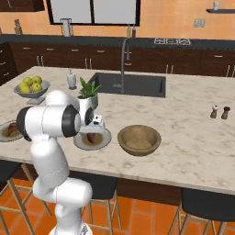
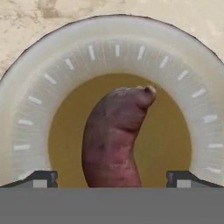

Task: Pick the chicken drumstick and potato from their plates and place them in the bowl. Then put the bowl in the fridge.

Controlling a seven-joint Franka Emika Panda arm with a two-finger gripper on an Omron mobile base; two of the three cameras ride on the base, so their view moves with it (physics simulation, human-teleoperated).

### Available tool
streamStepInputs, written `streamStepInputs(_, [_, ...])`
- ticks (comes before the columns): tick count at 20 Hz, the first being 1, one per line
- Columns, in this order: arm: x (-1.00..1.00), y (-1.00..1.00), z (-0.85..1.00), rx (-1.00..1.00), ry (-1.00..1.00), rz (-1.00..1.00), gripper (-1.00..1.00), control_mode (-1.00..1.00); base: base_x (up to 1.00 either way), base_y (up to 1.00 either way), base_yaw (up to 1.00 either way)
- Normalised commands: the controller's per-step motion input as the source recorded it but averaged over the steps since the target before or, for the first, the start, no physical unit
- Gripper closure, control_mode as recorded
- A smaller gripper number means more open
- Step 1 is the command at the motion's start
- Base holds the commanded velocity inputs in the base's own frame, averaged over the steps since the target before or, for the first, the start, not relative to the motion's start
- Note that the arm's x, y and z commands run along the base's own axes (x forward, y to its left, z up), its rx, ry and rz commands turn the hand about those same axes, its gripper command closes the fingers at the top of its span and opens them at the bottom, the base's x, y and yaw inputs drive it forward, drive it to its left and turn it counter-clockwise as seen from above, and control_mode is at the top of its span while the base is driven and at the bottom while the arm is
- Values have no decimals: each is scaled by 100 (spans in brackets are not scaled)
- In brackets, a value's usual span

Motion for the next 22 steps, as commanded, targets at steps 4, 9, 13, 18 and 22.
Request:
streamStepInputs(4, [2, 0, -73, 0, 3, 0, 100, -100, 0, 0, 0])
streamStepInputs(9, [2, 0, -8, 0, 0, 0, 100, -100, 0, 0, 0])
streamStepInputs(13, [0, -6, 3, 0, 0, 0, 100, -100, 0, 0, 0])
streamStepInputs(18, [-41, -44, 51, 2, 0, -5, 100, -100, 0, 0, 0])
streamStepInputs(22, [-33, -65, 91, 3, 0, -16, 100, -100, 0, 0, 0])
